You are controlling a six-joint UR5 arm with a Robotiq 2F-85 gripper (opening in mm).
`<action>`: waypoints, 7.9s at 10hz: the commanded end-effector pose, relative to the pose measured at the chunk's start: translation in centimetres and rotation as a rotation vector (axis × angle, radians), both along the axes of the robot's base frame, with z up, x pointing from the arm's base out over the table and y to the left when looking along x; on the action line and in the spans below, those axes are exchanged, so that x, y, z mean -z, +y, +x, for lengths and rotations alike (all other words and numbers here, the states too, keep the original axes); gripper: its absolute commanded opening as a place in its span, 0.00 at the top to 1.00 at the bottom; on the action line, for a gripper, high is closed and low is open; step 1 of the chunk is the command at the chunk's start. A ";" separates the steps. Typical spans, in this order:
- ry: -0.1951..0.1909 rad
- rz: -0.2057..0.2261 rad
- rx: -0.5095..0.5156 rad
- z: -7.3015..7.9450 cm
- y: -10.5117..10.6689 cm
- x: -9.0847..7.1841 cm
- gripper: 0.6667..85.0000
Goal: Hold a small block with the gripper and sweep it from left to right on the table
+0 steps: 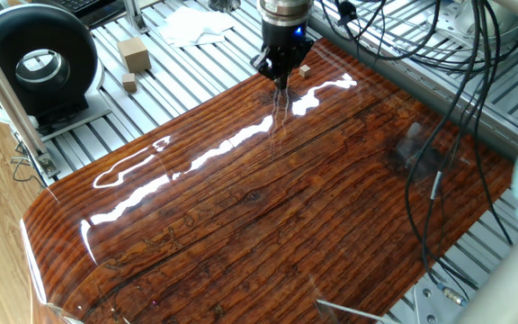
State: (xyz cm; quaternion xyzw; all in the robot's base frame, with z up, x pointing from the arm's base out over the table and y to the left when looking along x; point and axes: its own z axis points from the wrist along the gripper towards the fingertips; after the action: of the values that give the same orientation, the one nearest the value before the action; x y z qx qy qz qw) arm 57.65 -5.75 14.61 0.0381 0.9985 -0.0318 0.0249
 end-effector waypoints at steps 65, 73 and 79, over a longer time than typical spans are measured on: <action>0.029 0.058 -0.153 10.1 -18.4 14.1 0.55; 0.037 0.062 -0.139 9.9 -18.2 14.1 0.60; 0.052 0.058 -0.115 9.5 -18.3 14.0 0.80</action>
State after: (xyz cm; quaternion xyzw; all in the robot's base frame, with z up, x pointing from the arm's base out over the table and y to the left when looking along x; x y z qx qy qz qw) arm 67.28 -24.13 0.47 -0.0285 0.9996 -0.0057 0.0008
